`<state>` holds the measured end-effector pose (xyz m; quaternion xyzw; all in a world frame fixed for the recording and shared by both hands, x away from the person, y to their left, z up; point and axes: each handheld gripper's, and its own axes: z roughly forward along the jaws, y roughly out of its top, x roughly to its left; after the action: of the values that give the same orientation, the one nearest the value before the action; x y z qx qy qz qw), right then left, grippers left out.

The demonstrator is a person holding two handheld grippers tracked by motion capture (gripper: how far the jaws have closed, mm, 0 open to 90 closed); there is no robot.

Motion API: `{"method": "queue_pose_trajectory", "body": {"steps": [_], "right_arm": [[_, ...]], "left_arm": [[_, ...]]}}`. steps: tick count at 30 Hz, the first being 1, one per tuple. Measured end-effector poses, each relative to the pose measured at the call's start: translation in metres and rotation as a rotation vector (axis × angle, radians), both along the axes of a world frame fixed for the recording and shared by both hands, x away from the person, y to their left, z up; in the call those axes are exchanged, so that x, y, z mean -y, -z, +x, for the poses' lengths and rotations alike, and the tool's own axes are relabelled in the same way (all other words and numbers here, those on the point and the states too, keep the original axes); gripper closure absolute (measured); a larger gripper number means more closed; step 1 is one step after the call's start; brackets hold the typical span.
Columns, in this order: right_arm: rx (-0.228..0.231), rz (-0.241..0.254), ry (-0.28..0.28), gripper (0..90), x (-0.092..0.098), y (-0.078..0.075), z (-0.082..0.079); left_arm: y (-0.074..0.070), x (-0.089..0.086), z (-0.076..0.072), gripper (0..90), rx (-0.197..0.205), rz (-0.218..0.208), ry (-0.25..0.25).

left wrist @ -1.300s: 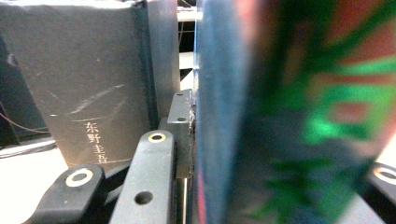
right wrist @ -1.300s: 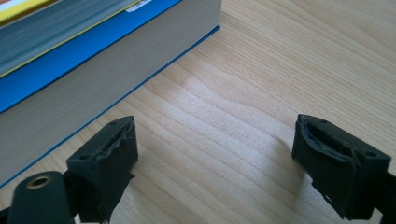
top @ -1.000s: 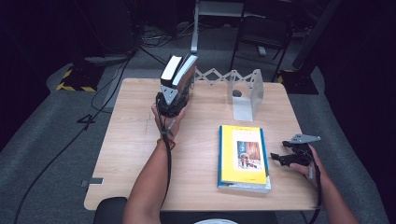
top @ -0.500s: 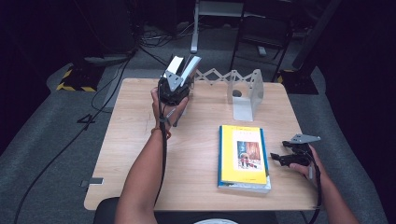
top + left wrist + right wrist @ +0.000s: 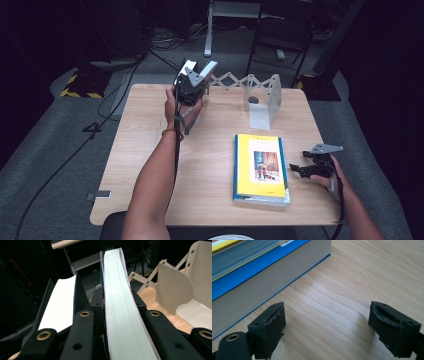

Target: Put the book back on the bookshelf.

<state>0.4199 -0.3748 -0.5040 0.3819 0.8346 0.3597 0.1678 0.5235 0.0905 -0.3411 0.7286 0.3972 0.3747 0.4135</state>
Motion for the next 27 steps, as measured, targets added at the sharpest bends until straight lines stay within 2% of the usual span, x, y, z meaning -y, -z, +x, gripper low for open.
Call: {"method": "queue_pose_trajectory", "body": {"steps": [1,3,8,12,19,22,25,27], "right_arm": [[0.000,0.000,0.000,14.4,0.000,0.000,0.000],[0.000,0.000,0.000,14.4,0.000,0.000,0.000],[0.001,-0.001,0.000,14.4,0.000,0.000,0.000],[0.000,0.001,-0.003,14.4,0.000,0.000,0.000],[-0.001,0.001,-0.007,14.4,0.000,0.000,0.000],[-0.001,0.002,-0.007,14.4,0.000,0.000,0.000],[-0.002,0.002,-0.009,14.4,0.000,0.000,0.000],[-0.001,0.003,-0.010,14.4,0.000,0.000,0.000]], "left_arm": [[-0.001,0.000,0.001,72.5,-0.006,0.006,-0.002],[-0.001,-0.002,0.004,73.0,0.006,-0.014,0.001],[0.003,-0.006,0.011,73.2,0.036,-0.089,-0.048],[0.007,-0.006,0.020,73.2,0.057,-0.100,-0.085],[0.005,-0.006,0.030,72.8,0.061,-0.122,-0.125],[0.005,-0.005,0.035,72.5,0.068,-0.119,-0.139],[0.005,0.000,0.037,71.3,0.076,-0.094,-0.154],[0.005,0.000,0.036,70.3,0.077,-0.103,-0.152]]}}
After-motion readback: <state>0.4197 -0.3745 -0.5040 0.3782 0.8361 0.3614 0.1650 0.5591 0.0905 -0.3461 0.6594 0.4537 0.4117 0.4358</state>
